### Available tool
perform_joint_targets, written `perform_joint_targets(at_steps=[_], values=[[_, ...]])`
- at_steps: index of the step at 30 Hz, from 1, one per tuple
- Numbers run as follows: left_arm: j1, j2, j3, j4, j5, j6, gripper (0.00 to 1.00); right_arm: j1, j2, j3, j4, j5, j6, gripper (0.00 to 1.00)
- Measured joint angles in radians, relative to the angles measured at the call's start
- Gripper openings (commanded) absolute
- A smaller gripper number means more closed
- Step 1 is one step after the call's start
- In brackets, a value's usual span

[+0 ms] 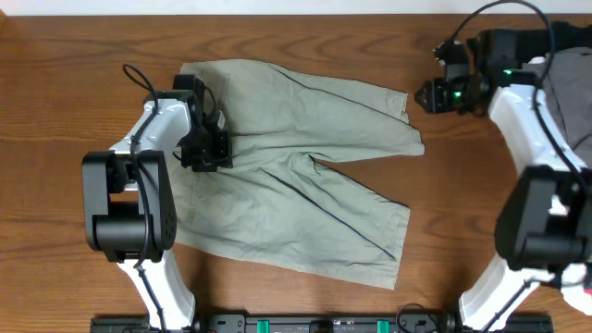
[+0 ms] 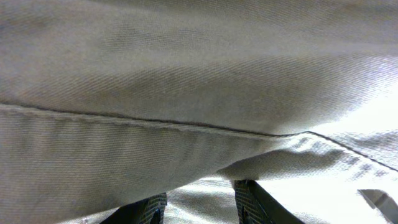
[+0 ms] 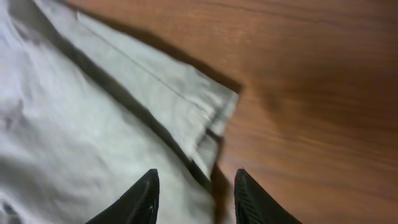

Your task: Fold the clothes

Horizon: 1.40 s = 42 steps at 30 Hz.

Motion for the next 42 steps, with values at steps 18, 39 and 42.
perform_joint_targets(at_steps=[18,39,42], values=[[0.000,0.000,0.000,0.001,0.000,0.000,0.40,0.006,0.207,-0.002,0.195,-0.130,0.238,0.43],[0.000,0.000,0.000,-0.002,0.000,0.000,0.41,0.042,0.229,0.005,0.326,-0.167,0.259,0.01],[0.000,0.000,0.000,-0.003,0.000,0.000,0.41,0.012,0.211,0.015,0.348,-0.192,0.260,0.01]])
